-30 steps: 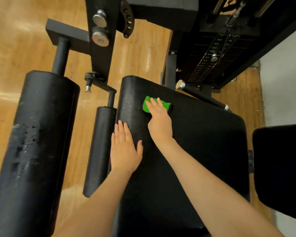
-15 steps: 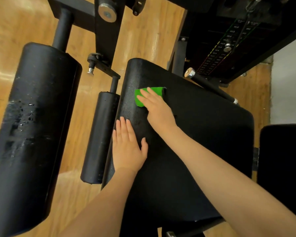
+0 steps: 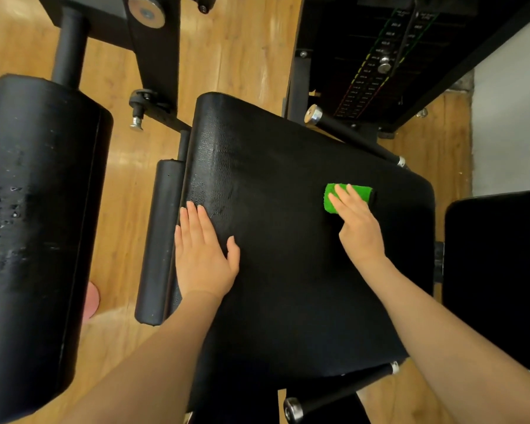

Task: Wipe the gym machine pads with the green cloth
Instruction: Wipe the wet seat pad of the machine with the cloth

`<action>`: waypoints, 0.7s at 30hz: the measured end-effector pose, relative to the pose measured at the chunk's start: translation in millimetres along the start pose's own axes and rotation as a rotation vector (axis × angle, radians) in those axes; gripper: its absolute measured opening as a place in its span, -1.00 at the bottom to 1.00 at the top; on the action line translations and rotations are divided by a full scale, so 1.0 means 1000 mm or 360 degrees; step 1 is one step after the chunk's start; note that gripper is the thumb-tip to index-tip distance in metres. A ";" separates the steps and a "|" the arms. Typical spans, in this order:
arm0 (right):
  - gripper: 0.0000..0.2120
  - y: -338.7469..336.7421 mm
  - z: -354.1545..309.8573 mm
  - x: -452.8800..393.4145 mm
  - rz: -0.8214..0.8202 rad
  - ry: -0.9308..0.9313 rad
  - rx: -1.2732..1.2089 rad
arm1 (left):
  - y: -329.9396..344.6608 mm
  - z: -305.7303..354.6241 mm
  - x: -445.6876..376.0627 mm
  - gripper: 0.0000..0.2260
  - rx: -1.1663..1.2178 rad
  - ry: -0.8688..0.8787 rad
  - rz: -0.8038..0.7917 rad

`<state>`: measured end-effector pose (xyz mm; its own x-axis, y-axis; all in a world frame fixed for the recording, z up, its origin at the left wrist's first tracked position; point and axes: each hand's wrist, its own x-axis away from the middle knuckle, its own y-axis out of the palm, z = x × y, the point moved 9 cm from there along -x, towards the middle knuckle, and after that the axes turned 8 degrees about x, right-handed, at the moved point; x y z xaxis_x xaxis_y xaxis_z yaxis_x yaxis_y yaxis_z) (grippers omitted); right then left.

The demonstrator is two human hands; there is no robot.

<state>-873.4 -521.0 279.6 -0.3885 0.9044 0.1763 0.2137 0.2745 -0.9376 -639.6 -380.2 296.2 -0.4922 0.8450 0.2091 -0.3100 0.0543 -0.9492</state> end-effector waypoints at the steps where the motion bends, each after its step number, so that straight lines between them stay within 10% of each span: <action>1: -0.44 0.001 0.011 0.004 -0.0013 0.0070 0.0007 | 0.000 0.000 0.000 -0.31 0.0002 0.0000 0.0003; 21: -0.42 -0.002 0.157 0.059 -0.0080 0.0936 0.0108 | 0.003 -0.002 0.001 -0.32 0.0087 0.0034 0.0087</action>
<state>-1038.0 -519.7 245.1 0.1691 0.9254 0.3392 0.1425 0.3175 -0.9375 -639.9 -378.2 292.9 -0.4921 0.8573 0.1514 -0.3271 -0.0210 -0.9448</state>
